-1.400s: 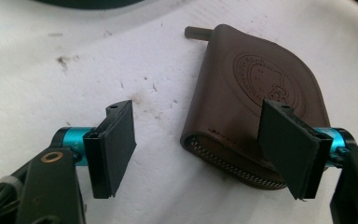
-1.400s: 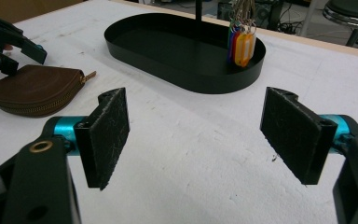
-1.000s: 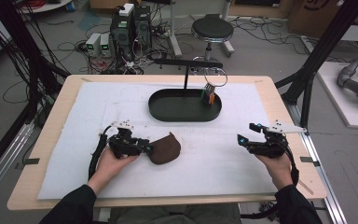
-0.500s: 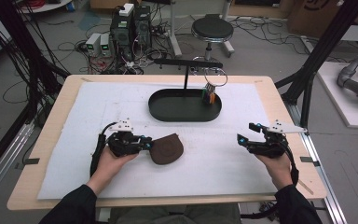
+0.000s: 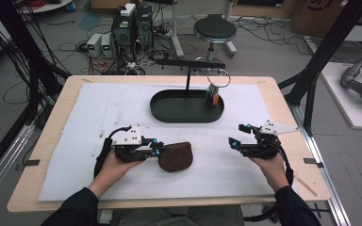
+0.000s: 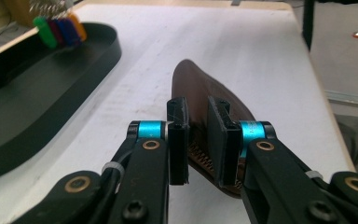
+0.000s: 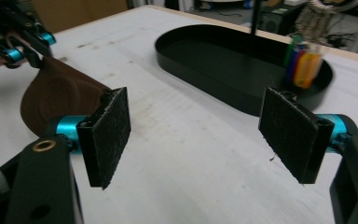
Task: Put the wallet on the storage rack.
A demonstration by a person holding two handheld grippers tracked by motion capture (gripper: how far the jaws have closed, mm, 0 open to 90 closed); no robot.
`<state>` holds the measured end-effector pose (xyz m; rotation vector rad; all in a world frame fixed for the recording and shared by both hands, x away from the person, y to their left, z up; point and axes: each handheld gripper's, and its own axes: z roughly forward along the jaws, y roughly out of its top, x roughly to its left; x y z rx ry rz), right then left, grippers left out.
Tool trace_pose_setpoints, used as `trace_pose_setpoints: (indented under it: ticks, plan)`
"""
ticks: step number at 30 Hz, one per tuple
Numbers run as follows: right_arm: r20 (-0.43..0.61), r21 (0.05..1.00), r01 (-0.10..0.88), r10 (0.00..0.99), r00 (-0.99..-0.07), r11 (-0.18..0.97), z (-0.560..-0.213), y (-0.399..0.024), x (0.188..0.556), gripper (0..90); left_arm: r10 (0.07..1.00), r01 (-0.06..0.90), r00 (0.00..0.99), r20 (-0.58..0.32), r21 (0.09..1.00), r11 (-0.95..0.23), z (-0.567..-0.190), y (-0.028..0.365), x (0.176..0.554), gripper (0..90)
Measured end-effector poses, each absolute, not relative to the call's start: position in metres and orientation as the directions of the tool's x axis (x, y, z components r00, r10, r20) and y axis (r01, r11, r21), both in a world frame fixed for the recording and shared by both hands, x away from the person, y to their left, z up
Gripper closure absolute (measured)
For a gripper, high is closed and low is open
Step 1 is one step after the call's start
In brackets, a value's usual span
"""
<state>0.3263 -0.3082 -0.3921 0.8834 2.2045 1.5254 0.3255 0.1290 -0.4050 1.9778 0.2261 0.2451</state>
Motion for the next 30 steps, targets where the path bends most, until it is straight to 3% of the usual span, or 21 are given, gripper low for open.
trace_pose_setpoints:
  ticks: [7,19,30]
  plan:
    - [0.132,0.913,0.318,0.552,-0.824,0.256,-0.396,-0.283,0.331,25.8,0.229,0.007,0.969,0.09,0.921,-0.39,-0.403,0.128,0.321,79.2]
    - [0.167,0.869,0.313,0.368,-0.915,0.383,-0.413,-0.221,0.34,27.1,0.14,-0.087,0.979,0.151,0.922,-0.378,-0.401,0.126,0.314,79.6]
    - [0.19,0.836,0.304,0.278,-0.942,0.457,-0.425,-0.197,0.341,32.4,0.086,-0.135,0.981,0.176,0.926,-0.352,-0.4,0.124,0.309,79.6]
